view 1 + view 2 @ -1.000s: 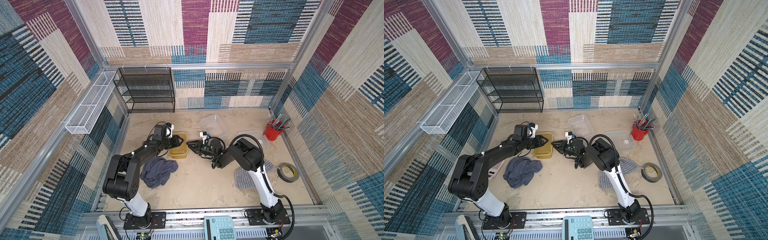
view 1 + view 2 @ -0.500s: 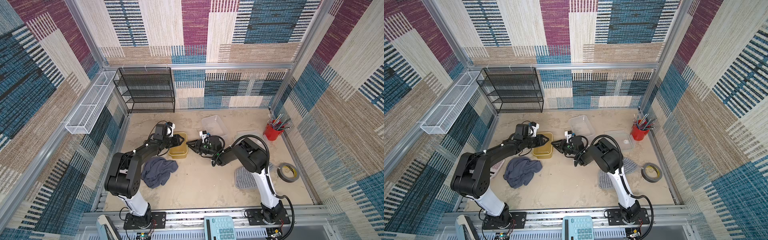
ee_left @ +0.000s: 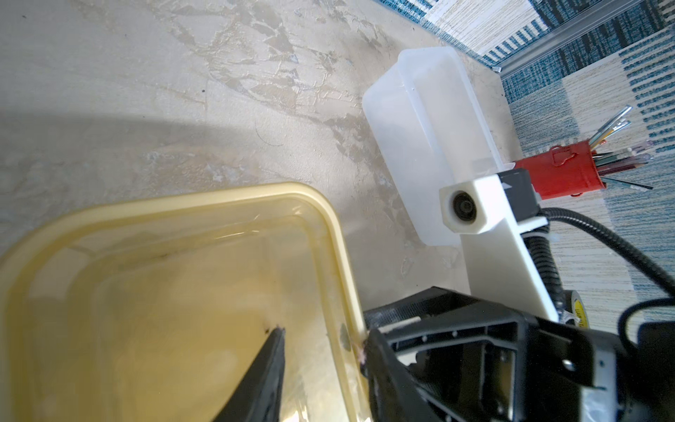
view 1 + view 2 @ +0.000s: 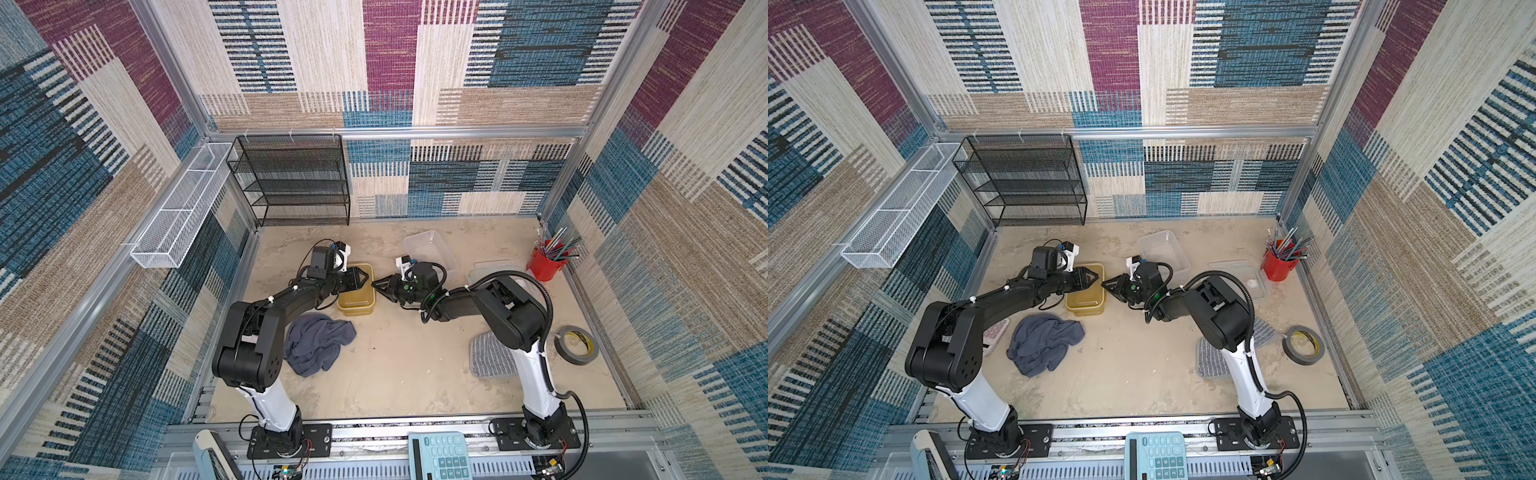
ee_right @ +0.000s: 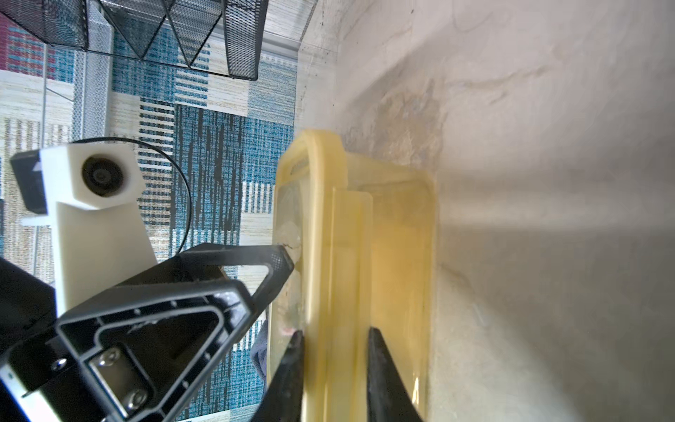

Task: Wipe the insides of the lunch boxes
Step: Open the fastener of the lunch box.

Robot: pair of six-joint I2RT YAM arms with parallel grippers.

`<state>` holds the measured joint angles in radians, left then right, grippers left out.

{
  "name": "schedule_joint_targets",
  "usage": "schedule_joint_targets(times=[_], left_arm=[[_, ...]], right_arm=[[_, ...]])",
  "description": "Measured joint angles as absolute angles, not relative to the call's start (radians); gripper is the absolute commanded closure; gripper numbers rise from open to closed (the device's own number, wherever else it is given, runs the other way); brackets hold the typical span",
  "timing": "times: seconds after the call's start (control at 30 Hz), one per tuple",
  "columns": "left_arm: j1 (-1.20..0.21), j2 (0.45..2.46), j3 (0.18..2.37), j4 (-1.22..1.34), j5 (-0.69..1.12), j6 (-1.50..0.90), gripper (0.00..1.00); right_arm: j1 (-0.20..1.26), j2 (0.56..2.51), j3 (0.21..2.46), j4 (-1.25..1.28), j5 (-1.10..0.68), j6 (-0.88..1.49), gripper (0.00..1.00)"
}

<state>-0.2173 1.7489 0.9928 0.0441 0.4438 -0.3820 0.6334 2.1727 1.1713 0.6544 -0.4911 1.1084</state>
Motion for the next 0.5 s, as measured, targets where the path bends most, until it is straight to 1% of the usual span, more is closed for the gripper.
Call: schedule_joint_targets(times=[0.27, 0.5], left_arm=[[-0.218, 1.759, 0.997, 0.062, 0.439, -0.371, 0.59], [-0.219, 1.764, 0.997, 0.076, 0.430, -0.371, 0.59]], right_arm=[[0.635, 2.143, 1.232, 0.465, -0.447, 1.015, 1.00], [0.635, 2.135, 1.244, 0.422, -0.435, 0.986, 1.00]])
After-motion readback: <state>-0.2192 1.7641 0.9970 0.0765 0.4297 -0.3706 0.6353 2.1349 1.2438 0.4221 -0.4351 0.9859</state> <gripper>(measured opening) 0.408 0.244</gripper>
